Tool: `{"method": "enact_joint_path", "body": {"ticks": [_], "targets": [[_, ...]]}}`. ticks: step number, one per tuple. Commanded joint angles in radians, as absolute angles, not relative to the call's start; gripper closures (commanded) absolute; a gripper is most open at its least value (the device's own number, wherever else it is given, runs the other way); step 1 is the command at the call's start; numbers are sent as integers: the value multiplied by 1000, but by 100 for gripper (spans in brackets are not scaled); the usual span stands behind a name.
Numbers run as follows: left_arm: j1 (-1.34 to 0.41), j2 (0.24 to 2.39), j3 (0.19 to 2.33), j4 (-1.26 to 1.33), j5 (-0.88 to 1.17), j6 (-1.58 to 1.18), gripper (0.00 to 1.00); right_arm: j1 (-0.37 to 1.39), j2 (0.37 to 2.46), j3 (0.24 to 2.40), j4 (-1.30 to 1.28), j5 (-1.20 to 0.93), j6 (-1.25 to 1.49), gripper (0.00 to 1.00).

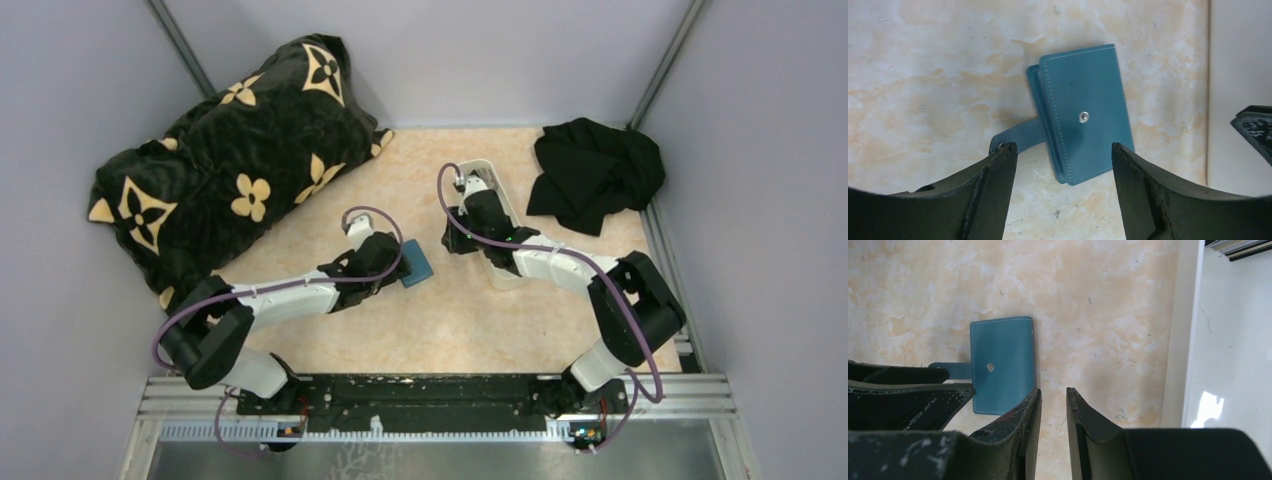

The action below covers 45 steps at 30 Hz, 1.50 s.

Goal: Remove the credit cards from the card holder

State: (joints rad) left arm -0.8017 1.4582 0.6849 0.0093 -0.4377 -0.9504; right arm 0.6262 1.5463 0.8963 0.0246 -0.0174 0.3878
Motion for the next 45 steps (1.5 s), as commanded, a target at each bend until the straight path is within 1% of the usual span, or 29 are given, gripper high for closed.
{"method": "enact_joint_path", "body": {"ticks": [1,5,7,9,16,19,20,22,27,29,34,37,42,45], "targets": [[-805,1443,661,-29,-508,-987,24,645,1562,930,85,-47,363,73],[-804,1440,649,-25,-523,-997,25,698,1592,964,67,-23,334,71],[-803,1439,638,-20,-526,-1005,25,729,1616,987,55,1,316,66],[-801,1436,624,-9,-524,-1016,25,757,1637,1010,41,21,302,64],[-782,1380,552,30,-518,-1075,32,778,1680,1026,37,34,288,64],[-774,1365,529,37,-521,-1100,43,780,1679,1027,28,37,282,64],[-771,1364,525,37,-520,-1105,46,779,1680,1026,28,39,281,64],[-768,1366,524,37,-519,-1108,48,778,1681,1027,32,38,281,64],[-758,1371,520,39,-518,-1121,51,779,1693,1050,18,36,277,64],[-754,1371,515,42,-519,-1128,54,779,1694,1055,10,37,273,63],[-737,1367,498,51,-505,-1144,69,781,1693,1056,7,37,273,64],[-732,1367,490,57,-497,-1148,74,794,1694,1055,10,41,267,64],[-729,1377,467,92,-480,-1153,90,842,1698,1067,0,94,235,64],[-729,1388,468,98,-475,-1151,97,863,1710,1075,-4,110,222,63]]}}
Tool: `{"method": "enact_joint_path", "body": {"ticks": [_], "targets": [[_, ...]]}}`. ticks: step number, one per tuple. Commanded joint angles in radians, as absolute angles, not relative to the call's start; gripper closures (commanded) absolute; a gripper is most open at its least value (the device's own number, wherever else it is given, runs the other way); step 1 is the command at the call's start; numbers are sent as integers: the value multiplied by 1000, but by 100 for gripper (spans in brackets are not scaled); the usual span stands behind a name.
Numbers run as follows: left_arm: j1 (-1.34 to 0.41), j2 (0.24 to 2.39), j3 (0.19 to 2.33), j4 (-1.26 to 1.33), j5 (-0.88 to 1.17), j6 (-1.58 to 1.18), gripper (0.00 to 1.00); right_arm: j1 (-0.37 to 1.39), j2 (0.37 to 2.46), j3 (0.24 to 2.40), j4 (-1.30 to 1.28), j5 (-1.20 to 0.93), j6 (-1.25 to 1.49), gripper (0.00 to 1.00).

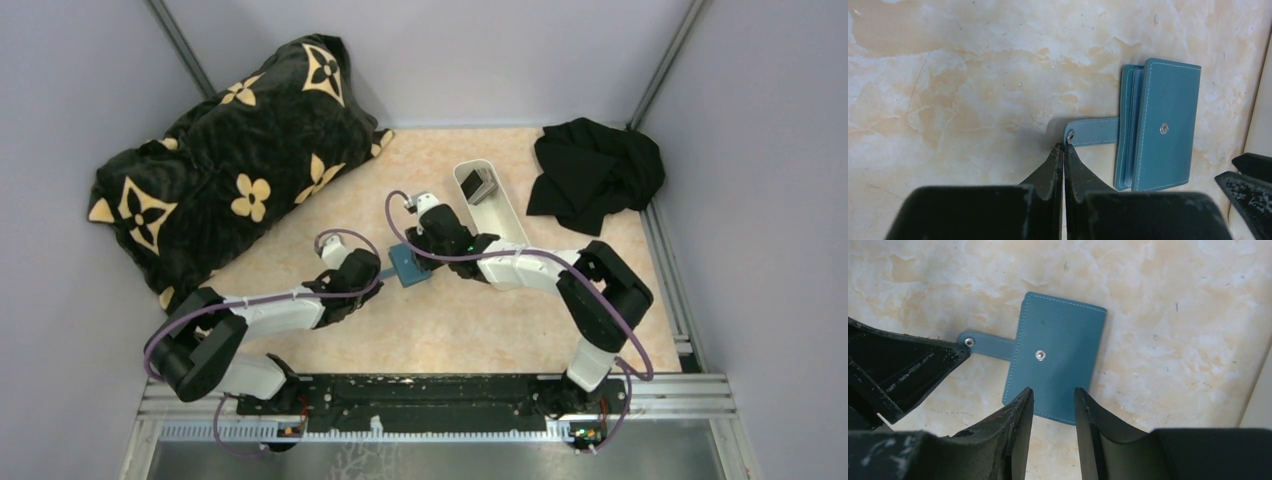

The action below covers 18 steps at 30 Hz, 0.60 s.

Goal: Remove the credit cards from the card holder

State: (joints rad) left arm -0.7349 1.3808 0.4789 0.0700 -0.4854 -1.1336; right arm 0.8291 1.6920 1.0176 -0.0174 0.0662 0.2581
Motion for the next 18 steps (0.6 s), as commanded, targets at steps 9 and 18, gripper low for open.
{"method": "enact_joint_path", "body": {"ticks": [9,18], "targets": [[-720,1408,455,119,-461,-1149,100,953,1789,1129,-30,201,164,51],[-713,1401,438,121,-455,-1158,100,982,1843,1169,-47,276,145,51]]}}
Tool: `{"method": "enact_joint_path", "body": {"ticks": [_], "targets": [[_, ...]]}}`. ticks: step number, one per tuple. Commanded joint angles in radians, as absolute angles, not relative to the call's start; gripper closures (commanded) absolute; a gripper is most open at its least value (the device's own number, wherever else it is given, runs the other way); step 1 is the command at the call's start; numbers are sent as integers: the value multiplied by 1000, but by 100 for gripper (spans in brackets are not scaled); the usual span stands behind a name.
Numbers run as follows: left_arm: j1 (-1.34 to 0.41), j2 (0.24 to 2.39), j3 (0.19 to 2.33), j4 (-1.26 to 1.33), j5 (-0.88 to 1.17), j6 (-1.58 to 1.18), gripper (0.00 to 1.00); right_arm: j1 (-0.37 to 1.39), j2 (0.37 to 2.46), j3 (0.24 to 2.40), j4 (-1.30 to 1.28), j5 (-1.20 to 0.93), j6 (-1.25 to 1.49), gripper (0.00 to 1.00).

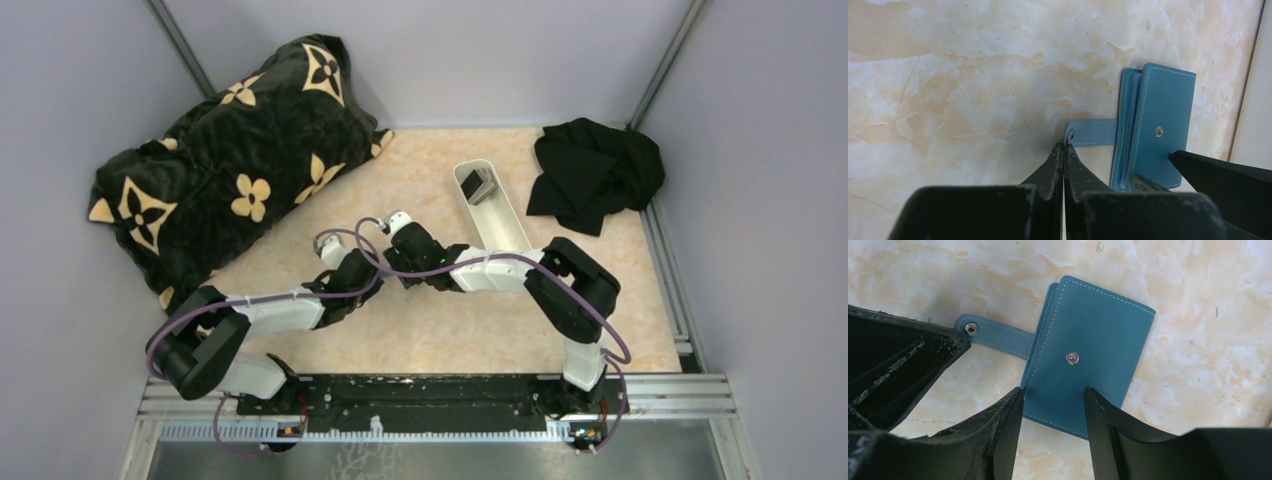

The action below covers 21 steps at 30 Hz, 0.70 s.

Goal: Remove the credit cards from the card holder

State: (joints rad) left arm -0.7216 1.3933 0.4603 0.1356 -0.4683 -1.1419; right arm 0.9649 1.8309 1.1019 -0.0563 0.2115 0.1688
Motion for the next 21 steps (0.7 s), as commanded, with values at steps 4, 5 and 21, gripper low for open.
{"method": "enact_joint_path", "body": {"ticks": [4,5,21], "targets": [[-711,1402,434,125,-452,-1160,100,993,1856,1178,-51,304,138,51],[-710,1401,434,126,-452,-1161,100,996,1858,1179,-51,307,136,51],[-693,1403,426,136,-434,-1163,100,1051,1895,1200,-52,378,91,52]]}}
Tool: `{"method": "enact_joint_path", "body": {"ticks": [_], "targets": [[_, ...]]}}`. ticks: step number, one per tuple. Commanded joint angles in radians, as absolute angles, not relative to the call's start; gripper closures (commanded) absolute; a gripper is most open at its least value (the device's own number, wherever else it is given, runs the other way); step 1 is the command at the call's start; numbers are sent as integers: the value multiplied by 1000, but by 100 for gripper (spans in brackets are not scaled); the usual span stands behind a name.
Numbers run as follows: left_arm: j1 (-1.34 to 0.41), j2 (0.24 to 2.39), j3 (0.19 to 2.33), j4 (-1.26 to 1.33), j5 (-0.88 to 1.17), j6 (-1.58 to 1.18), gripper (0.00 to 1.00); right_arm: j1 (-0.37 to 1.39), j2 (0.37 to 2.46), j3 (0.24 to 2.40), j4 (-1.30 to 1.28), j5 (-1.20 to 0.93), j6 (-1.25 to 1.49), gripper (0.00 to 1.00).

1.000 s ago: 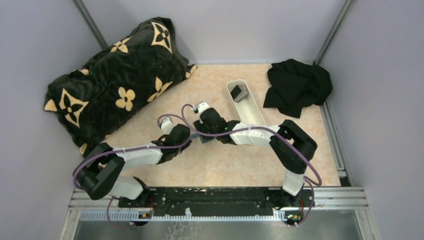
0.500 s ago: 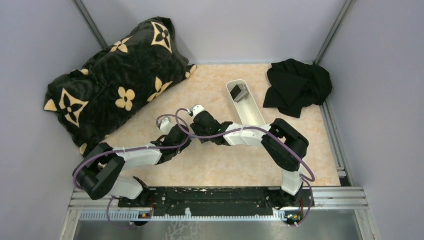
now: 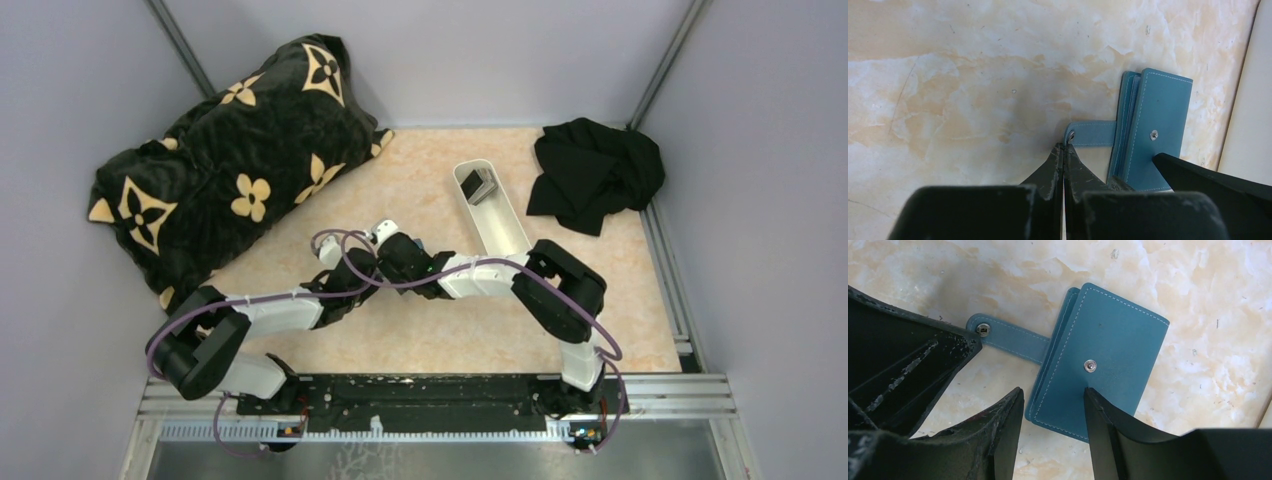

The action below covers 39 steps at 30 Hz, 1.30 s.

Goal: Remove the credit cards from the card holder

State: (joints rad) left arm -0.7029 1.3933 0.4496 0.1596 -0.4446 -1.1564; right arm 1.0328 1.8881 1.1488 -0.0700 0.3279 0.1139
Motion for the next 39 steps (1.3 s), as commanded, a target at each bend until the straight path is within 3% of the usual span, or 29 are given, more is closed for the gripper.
{"method": "enact_joint_path", "body": {"ticks": [1,10,23,39], "targets": [[-692,1405,426,137,-433,-1162,100,1056,1898,1204,-56,389,87,52],[-687,1413,428,142,-423,-1154,100,1075,1927,1227,-87,535,57,60],[-681,1422,430,146,-412,-1149,100,1076,1925,1231,-86,589,65,68],[-678,1383,403,169,-414,-1146,100,1022,1899,1239,-79,631,92,71]]}}
